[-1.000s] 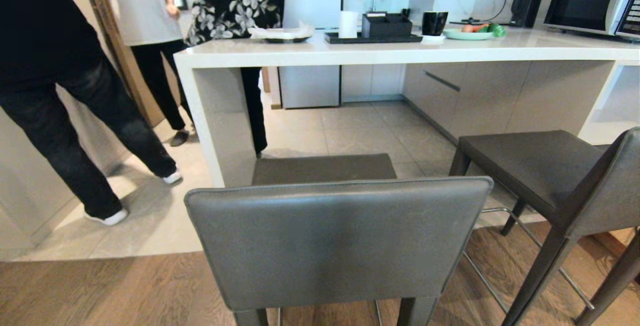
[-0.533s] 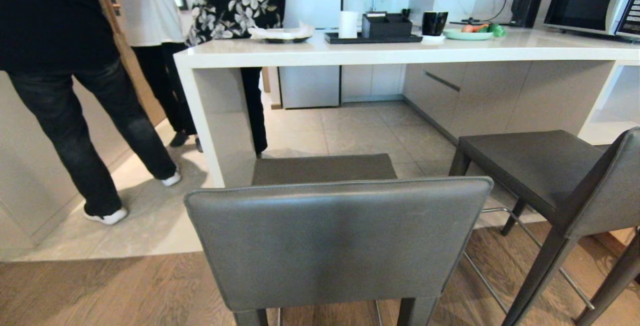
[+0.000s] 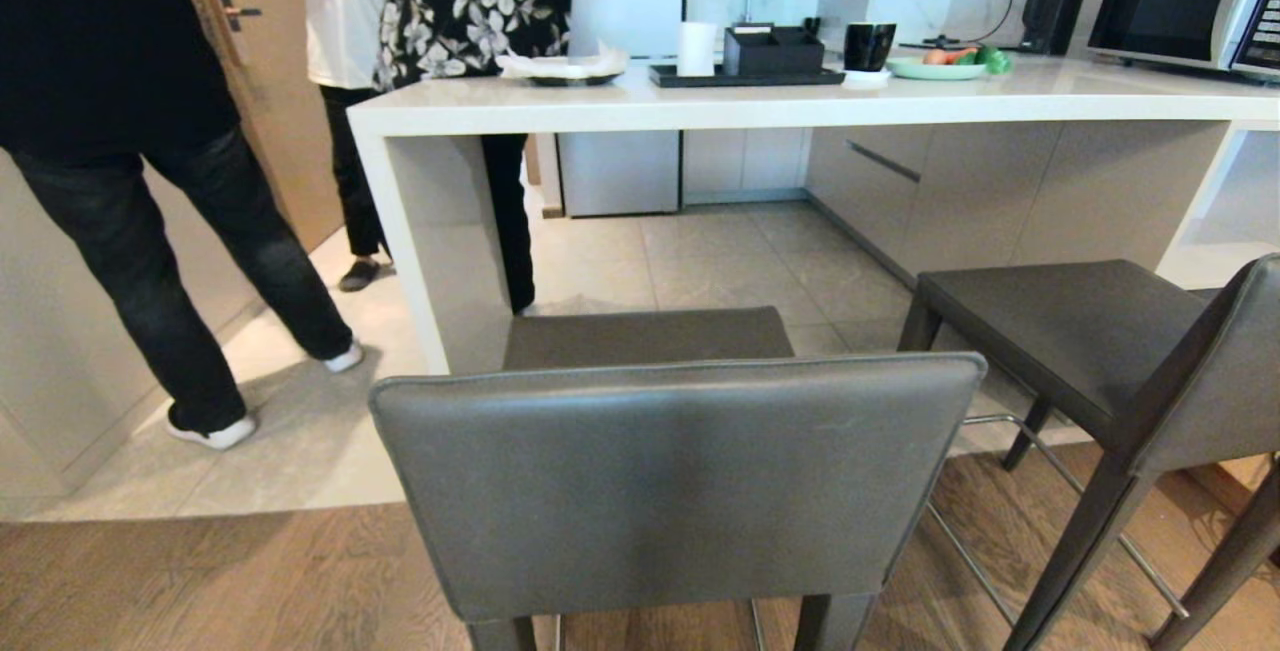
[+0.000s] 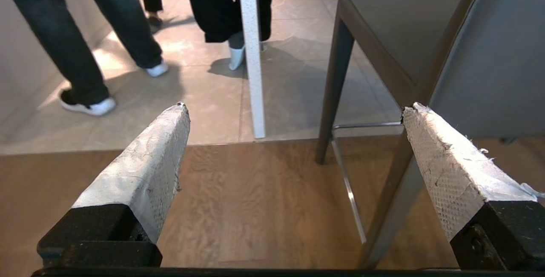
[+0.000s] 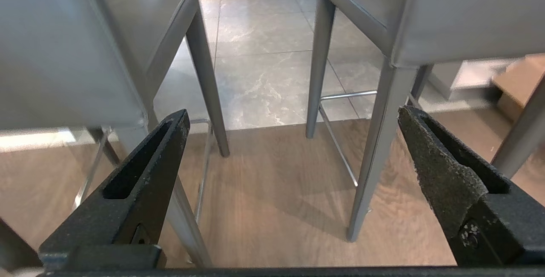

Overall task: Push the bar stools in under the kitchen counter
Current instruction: Push the gray chair back under the dining table

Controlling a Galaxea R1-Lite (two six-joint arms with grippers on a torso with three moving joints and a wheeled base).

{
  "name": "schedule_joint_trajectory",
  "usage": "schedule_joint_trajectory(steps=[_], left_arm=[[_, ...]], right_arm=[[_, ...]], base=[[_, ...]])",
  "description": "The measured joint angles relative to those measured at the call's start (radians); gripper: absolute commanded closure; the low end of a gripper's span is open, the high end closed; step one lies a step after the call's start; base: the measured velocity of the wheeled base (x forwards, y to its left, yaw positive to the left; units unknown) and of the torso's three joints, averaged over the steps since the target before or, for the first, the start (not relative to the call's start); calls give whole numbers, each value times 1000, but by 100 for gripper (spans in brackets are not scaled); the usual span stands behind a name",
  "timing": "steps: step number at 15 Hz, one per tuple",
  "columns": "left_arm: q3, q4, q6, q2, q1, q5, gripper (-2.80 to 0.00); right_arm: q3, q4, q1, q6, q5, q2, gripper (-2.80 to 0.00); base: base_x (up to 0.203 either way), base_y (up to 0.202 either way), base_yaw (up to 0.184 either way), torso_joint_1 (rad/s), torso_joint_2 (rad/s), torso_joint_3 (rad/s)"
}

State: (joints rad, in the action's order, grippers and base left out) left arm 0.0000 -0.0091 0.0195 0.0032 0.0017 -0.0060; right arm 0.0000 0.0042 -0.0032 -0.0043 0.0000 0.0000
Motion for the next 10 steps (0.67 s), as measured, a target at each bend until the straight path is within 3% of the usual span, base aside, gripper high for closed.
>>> schedule_joint_trajectory(steps=[7,8,9,10], left_arm=[[0,1,-7,0,1,1,-280],[0,1,-11,0,1,5,-280],[0,1,-15,0,1,6,0],[0,0,-11,0,1,3,0]], right_arm=[[0,-4,0,1,-2,0,-280],[0,-3,0,3,-2,0,-90],[0,-3,0,4,-2,0,0],[0,-4,0,-1,-2,0,0]], base=[[0,0,0,0,0,0],[0,0,0,0,0,0],[0,0,0,0,0,0],[0,0,0,0,0,0]])
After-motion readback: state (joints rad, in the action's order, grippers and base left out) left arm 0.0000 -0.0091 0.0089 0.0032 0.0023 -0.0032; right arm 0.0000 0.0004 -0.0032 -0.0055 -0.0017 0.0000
